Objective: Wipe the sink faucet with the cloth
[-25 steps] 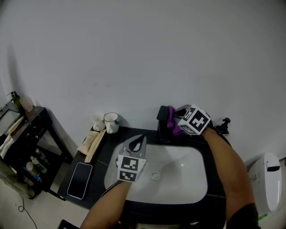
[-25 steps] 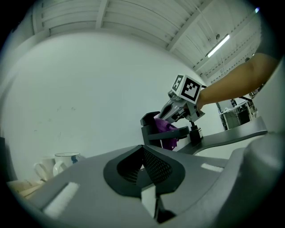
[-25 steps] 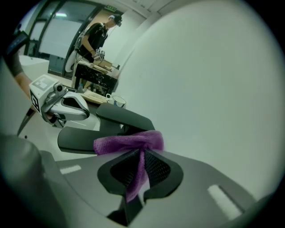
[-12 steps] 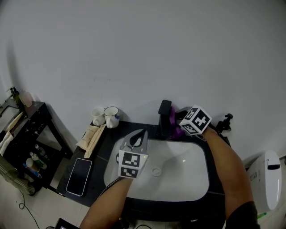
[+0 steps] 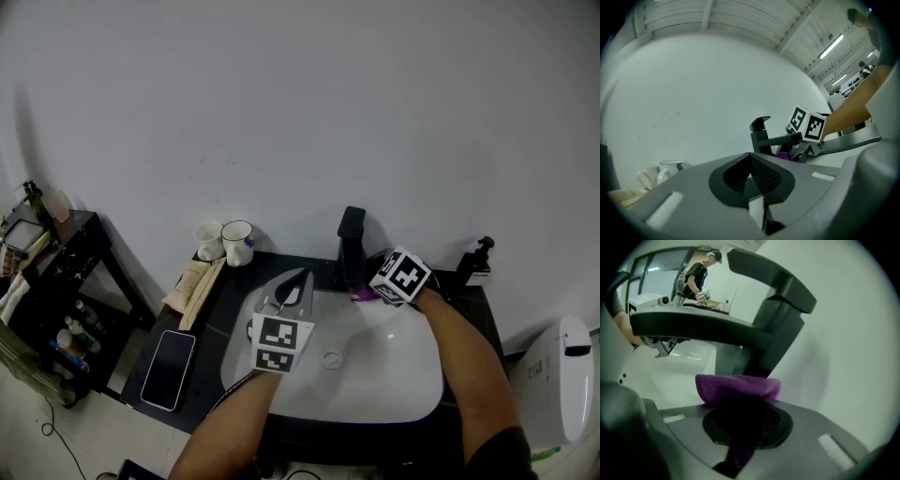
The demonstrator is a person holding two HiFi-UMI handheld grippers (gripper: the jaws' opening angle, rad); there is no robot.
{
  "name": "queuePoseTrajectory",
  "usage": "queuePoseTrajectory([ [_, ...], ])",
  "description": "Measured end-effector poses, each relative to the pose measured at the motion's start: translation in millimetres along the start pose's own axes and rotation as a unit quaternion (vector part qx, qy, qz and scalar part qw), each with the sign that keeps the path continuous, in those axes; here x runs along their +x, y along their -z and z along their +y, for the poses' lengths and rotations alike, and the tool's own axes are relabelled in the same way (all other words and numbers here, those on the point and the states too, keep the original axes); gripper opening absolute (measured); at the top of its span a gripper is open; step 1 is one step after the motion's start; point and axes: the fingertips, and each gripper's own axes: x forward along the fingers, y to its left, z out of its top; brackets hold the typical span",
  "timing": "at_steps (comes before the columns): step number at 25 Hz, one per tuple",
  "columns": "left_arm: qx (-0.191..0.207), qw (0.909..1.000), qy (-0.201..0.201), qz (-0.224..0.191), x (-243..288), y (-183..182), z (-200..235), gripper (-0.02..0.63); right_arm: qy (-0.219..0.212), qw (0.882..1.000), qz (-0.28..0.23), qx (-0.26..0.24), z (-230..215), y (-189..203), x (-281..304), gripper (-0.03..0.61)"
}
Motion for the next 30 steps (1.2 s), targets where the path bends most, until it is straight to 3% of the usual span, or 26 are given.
queuePoseTrajectory([
  [6,-0.001,1.0,-0.003,0.002,-0.8,1.3,2.4,0.015,0.029,0.998,-0.039,0.048,-2.2,-1.1,-9.5,0.035],
  [10,-0.002,0.9999,-0.014,0.004,-1.1,1.5,6.5,0.017,0.063,0.99,-0.087,0.096,0.8,-9.2,-39.3,0.037],
  [13,0.0,0.9997,-0.026,0.004,-3.7,0.8,10.6,0.017,0.088,0.977,-0.128,0.148,8.2,-17.0,-69.8,0.037],
  [20,-0.011,0.9967,-0.079,-0.013,-28.1,-8.1,38.3,0.017,0.102,0.931,-0.208,0.284,55.2,-26.4,-114.9,0.037],
  [26,-0.012,0.9917,-0.125,-0.026,-56.9,-13.8,60.5,0.017,0.058,0.869,-0.255,0.42,96.6,-40.7,-106.1,0.037],
  [28,-0.021,0.9901,-0.135,-0.032,-61.6,-16.3,65.7,0.017,0.049,0.837,-0.272,0.473,100.3,-46.7,-96.7,0.037],
  [30,-0.026,0.988,-0.146,-0.043,-67.9,-21.4,70.1,0.017,0.049,0.792,-0.299,0.531,100.8,-53.4,-85.8,0.037],
])
